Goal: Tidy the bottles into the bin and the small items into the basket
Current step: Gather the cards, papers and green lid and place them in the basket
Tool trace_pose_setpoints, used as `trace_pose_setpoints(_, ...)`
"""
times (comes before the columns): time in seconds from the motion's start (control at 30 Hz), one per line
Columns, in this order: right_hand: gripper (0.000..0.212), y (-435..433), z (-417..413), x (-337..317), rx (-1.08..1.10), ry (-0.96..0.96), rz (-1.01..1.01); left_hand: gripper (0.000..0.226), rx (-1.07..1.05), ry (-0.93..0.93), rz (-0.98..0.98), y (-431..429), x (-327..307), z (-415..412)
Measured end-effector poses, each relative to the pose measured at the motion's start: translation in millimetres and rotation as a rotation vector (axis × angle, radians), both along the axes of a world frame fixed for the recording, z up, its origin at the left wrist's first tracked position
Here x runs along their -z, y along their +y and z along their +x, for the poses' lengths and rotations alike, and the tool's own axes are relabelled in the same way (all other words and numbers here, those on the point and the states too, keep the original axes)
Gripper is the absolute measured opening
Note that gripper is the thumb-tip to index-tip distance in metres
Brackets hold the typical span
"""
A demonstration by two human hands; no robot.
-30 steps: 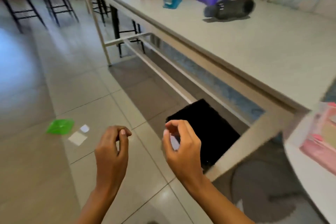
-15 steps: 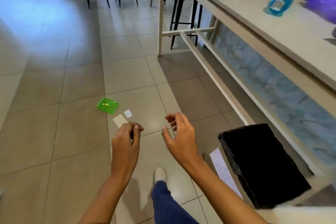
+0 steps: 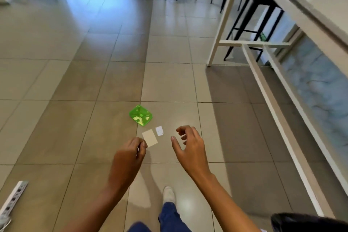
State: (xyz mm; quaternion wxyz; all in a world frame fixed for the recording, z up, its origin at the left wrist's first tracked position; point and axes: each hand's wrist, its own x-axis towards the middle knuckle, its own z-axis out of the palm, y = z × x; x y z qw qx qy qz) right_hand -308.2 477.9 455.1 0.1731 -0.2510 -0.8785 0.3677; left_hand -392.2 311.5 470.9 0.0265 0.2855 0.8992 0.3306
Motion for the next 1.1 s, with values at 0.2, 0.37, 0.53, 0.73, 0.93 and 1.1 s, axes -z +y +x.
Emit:
trace_pose_setpoints(0.2, 0.022, 35, -86, 18, -0.036, -0.098, -0.042, 0.005, -0.071, -0.037, -0.056, 16, 15, -74)
trace_pose_setpoints(0.37, 0.017, 59, -162, 39, -0.024, -0.188, -0.062, 0.007, -0.035, -0.120, -0.107, 34, 47, -147)
trace_pose_setpoints(0.53, 0.013, 78, -236, 77, 0.029, -0.269, -0.104, 0.011, -0.066, -0.190, -0.154, 55, 93, -233)
trace_pose_setpoints(0.73, 0.010, 103, -303, 165, 0.107, -0.370, -0.169, 0.015, -0.138, -0.270, -0.282, 79, 190, -310)
trace_pose_setpoints(0.93, 0.010, 125, -337, 310, 0.250, -0.511, -0.283, 0.017, -0.150, -0.346, -0.423, 95, 329, -367)
trace_pose_setpoints(1.1, 0.018, 137, -354, 450, 0.179, -0.726, -0.292, 0.015, -0.101, -0.423, -0.510, 105, 454, -397)
